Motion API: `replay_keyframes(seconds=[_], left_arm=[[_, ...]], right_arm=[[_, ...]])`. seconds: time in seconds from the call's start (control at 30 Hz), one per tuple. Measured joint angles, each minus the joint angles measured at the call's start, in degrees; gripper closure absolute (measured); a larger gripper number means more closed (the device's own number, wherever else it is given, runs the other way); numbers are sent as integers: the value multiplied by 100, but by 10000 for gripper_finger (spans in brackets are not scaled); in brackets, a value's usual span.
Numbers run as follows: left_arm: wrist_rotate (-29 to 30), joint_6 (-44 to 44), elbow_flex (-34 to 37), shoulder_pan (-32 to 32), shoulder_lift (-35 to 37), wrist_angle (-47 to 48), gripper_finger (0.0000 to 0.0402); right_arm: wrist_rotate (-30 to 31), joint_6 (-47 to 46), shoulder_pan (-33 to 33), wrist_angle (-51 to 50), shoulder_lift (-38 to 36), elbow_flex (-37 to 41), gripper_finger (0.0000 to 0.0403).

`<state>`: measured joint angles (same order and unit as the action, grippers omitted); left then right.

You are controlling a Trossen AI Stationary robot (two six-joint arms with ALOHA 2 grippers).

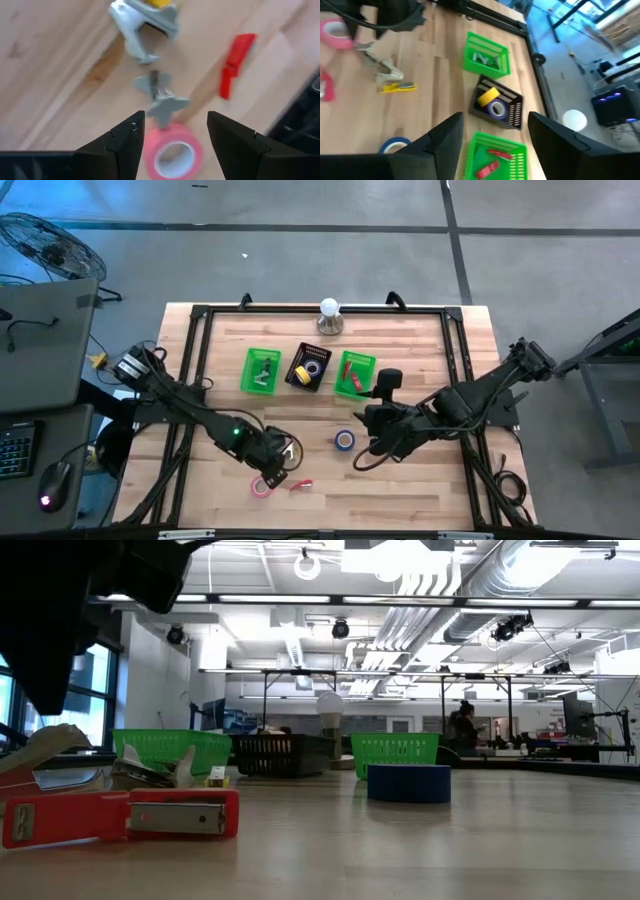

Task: Pick and place Stapler, Stapler remover, tape
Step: Put the bottom gray staple remover into the left green bin

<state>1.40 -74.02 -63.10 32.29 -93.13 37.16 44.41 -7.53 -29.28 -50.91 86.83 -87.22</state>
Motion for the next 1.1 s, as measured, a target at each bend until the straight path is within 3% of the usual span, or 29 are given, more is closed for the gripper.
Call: replay_keyframes(seconds=[0.37,0.8,0.93,1.1], left_arm=[[-305,-4,3,-2,-395,-67,191],[-215,45,-1,-42,-801,-304,195],[-185,148,-2,-46,-786,-314,245],[-203,343,-4,-45,-776,-323,364]], right_arm=[[-479,2,-2,154,0,-2,187],[-607,-33,-104,198,6,-2,187],[-580,-81,-185,198,7,-4,187],[-552,-121,-290,198,7,-4,188]])
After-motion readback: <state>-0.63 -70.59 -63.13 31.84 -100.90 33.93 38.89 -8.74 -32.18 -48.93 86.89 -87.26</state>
